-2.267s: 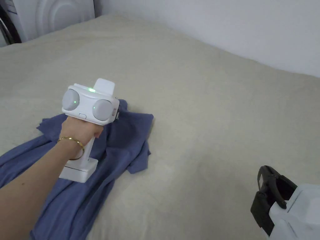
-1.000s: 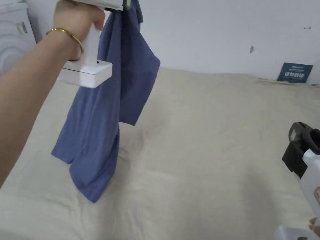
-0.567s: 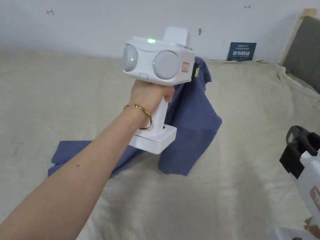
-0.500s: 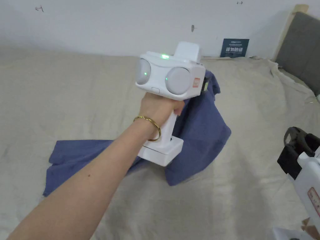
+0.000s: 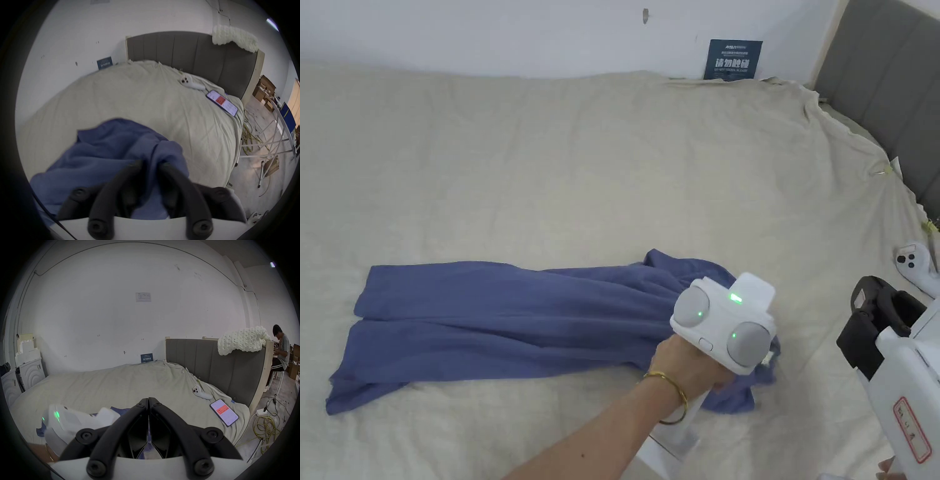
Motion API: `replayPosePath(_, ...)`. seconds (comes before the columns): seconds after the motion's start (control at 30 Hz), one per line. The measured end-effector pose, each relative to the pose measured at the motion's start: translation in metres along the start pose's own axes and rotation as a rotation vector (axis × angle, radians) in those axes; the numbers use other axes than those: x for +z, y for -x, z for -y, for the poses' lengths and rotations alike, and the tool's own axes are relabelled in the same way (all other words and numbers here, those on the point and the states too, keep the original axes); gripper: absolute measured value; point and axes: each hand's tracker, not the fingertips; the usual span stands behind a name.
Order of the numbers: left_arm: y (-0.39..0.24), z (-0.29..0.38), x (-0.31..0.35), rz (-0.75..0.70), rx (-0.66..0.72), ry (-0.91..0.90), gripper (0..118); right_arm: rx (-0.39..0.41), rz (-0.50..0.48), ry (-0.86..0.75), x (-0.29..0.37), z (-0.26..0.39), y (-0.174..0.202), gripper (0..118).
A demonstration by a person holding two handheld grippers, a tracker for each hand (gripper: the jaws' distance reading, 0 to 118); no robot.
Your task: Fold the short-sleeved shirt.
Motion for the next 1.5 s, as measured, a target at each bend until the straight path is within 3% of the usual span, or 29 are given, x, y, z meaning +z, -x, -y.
replayPosePath(0.1,0.002,0.002,-0.009,0.031,0.034,0.038,110,-0.011,0.001,0.007,-0.002,0.002,-0.002,0)
replayPosePath(0.13,0.006,0.002,-0.007,0.038,0.043,0.029,118,-0.007,0.004,0.009,-0.002,0.002,-0.002,0)
replayPosePath(0.3,0.032,-0.018,0.030,0.009,0.104,-0.066,118,-0.003,-0.001,0.006,-0.004,-0.003,0.003,0)
replayPosePath(0.43,0.081,-0.030,0.077,-0.030,0.220,-0.241,118,0.009,-0.018,-0.013,-0.006,-0.011,0.013,0)
replayPosePath(0.57,0.129,-0.027,0.130,-0.173,0.290,-0.370,118,0.024,-0.046,-0.035,-0.011,-0.020,0.028,0)
replayPosePath(0.77,0.178,0.009,0.207,-0.452,0.281,-0.522,118,0.037,-0.100,-0.066,-0.018,-0.029,0.056,0)
replayPosePath(1.07,0.201,0.100,0.272,-0.755,0.325,-0.625,117,0.039,-0.161,-0.078,-0.023,-0.029,0.088,0)
replayPosePath(1.17,0.202,0.127,0.274,-0.779,0.307,-0.604,96,0.041,-0.176,-0.070,-0.024,-0.027,0.094,0)
replayPosePath(1.3,0.191,0.153,0.275,-0.810,0.301,-0.602,31,0.059,-0.183,-0.075,-0.022,-0.022,0.100,0)
replayPosePath(1.37,0.186,0.162,0.276,-0.810,0.319,-0.614,6,0.065,-0.190,-0.071,-0.021,-0.021,0.101,0)
replayPosePath(1.4,0.185,0.164,0.276,-0.812,0.332,-0.618,0,0.064,-0.192,-0.069,-0.020,-0.021,0.101,0)
replayPosePath(1.5,0.180,0.171,0.276,-0.800,0.349,-0.615,0,0.072,-0.195,-0.063,-0.018,-0.018,0.102,0)
